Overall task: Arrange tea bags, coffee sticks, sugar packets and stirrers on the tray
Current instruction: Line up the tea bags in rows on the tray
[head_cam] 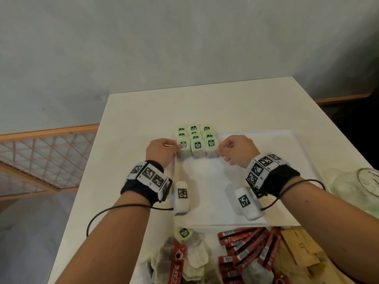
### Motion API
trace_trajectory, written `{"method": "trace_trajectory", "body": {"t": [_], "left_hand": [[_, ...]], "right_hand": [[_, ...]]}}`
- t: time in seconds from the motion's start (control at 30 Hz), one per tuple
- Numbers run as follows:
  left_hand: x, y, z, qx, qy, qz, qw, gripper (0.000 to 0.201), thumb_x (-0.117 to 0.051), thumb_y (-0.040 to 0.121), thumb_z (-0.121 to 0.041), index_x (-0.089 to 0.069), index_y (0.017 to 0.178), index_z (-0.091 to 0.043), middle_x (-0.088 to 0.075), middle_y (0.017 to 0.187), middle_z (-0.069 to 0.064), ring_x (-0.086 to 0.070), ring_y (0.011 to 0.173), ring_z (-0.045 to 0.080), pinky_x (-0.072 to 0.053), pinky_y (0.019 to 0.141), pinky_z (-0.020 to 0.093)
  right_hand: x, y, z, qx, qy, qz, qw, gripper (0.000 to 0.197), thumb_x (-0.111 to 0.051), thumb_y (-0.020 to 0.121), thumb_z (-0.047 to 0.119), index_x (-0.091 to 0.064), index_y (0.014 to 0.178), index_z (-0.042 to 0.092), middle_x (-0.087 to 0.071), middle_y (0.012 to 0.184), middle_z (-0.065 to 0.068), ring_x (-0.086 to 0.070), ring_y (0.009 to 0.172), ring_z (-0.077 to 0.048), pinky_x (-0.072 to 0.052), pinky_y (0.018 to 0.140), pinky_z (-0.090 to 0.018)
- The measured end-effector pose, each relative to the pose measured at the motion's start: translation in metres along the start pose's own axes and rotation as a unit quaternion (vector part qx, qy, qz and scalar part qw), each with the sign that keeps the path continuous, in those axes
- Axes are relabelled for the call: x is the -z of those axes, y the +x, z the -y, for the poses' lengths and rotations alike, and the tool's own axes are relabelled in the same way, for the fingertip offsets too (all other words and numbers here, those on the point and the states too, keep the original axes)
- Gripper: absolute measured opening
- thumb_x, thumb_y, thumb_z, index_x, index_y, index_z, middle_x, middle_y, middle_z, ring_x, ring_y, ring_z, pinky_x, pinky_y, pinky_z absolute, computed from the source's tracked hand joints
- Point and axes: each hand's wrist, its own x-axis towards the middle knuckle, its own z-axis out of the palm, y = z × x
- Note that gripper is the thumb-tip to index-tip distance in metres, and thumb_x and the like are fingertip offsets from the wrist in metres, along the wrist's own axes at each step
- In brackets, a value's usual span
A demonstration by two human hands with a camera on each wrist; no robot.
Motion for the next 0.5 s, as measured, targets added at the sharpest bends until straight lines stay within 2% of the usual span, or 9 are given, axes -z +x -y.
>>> {"method": "trace_trajectory", "body": {"t": [0.1,0.17,0.23,0.37,0.5], "left_hand": [[0.0,-0.003,0.002,-0.008,0.007,-0.01,1.0,0.029,-0.084,0.074,-0.023,-0.059,0.088,-0.024,-0.07,0.088,0.003,-0.066,0.081,0.022,-0.057,0.081,0.042],[-0.001,-0.007,0.004,-0.014,0.016,-0.002,1.0,0.039,-0.087,0.069,-0.02,-0.054,0.089,-0.022,-0.068,0.086,0.001,-0.064,0.078,0.019,-0.056,0.074,0.037],[-0.001,-0.01,0.004,-0.027,0.033,0.014,0.999,0.038,-0.088,0.068,-0.015,-0.054,0.086,-0.021,-0.068,0.082,-0.001,-0.063,0.075,0.016,-0.055,0.071,0.034],[0.0,-0.008,0.001,-0.048,0.074,0.028,0.996,0.031,-0.084,0.069,-0.007,-0.059,0.081,-0.02,-0.07,0.079,-0.003,-0.064,0.078,0.016,-0.055,0.075,0.031],[0.0,-0.009,-0.003,-0.087,0.12,0.035,0.988,0.027,-0.085,0.07,-0.014,-0.062,0.082,-0.02,-0.068,0.082,-0.003,-0.062,0.078,0.014,-0.044,0.066,0.019]], "right_hand": [[-0.004,0.005,0.0,-0.027,0.011,-0.003,1.0,0.016,-0.072,0.081,0.014,-0.064,0.095,0.01,-0.071,0.084,-0.01,-0.065,0.067,-0.019,-0.061,0.067,-0.035],[-0.007,0.007,0.0,-0.04,0.018,-0.002,0.999,0.021,-0.075,0.078,0.013,-0.062,0.095,0.011,-0.071,0.081,-0.011,-0.065,0.066,-0.019,-0.061,0.066,-0.034],[-0.009,0.008,0.0,-0.048,0.024,-0.001,0.999,0.024,-0.077,0.077,0.013,-0.06,0.094,0.011,-0.07,0.079,-0.01,-0.065,0.065,-0.02,-0.061,0.064,-0.033],[-0.011,0.01,0.002,-0.053,0.032,-0.01,0.998,0.023,-0.077,0.078,0.012,-0.059,0.092,0.012,-0.068,0.075,-0.009,-0.064,0.061,-0.02,-0.06,0.061,-0.031],[-0.012,0.011,0.003,-0.053,0.037,-0.014,0.998,0.023,-0.076,0.078,0.015,-0.059,0.094,0.012,-0.071,0.079,-0.01,-0.065,0.062,-0.019,-0.059,0.059,-0.03]]}}
